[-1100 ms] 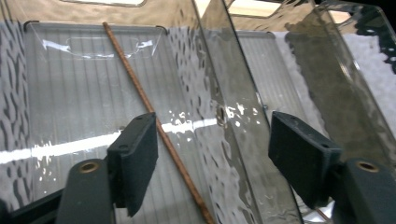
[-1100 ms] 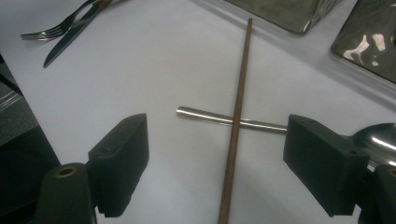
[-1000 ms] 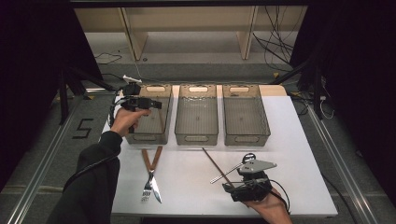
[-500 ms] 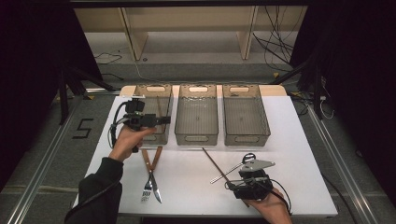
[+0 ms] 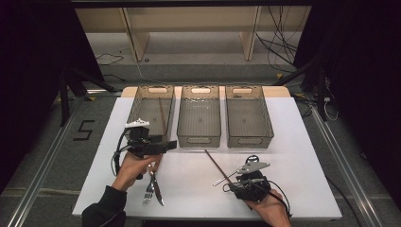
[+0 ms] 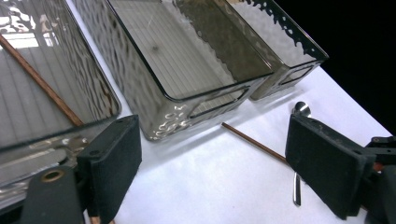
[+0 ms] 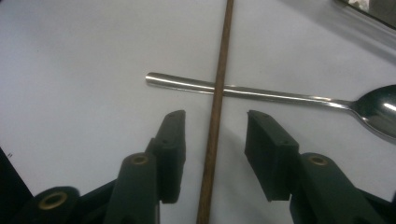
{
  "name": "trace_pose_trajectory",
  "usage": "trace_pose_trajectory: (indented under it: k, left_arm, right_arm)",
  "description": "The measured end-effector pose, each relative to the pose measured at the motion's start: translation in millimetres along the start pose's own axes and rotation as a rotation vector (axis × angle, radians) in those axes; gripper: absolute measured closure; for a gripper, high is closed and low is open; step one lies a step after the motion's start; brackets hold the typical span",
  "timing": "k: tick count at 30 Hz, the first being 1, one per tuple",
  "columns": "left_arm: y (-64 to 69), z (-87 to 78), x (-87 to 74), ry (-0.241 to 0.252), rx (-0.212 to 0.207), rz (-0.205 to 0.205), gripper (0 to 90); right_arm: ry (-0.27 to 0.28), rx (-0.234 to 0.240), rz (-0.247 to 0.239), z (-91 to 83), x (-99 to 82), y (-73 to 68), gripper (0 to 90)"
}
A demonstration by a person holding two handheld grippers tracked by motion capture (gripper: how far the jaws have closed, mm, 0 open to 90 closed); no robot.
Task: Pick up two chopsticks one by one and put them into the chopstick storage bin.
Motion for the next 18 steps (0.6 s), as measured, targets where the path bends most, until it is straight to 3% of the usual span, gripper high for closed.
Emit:
trace_pose_trajectory:
  k: [11, 18]
  left_arm:
    - [14.2, 12.5, -25.2, 0.035, -0.048, 0.052, 17.7]
    - [18.6, 14.1, -37.8, 0.027, -0.053, 0.053, 17.6]
  right_arm:
    - [-0.032, -0.029, -0.033, 9.6, -0.1, -6.2, 71.0]
    - [-0.033, -0.039, -0.038, 11.0, -0.5, -5.7, 76.0]
Point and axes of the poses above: each handheld gripper's, and its own axes: z roughly forward along the jaws, x roughly out of its top, y roughly to its right, the point moved 4 cm from there along z, roughly forward along the jaws, and after that the axes turned 9 degrees about -x, right-handed, at the moved point
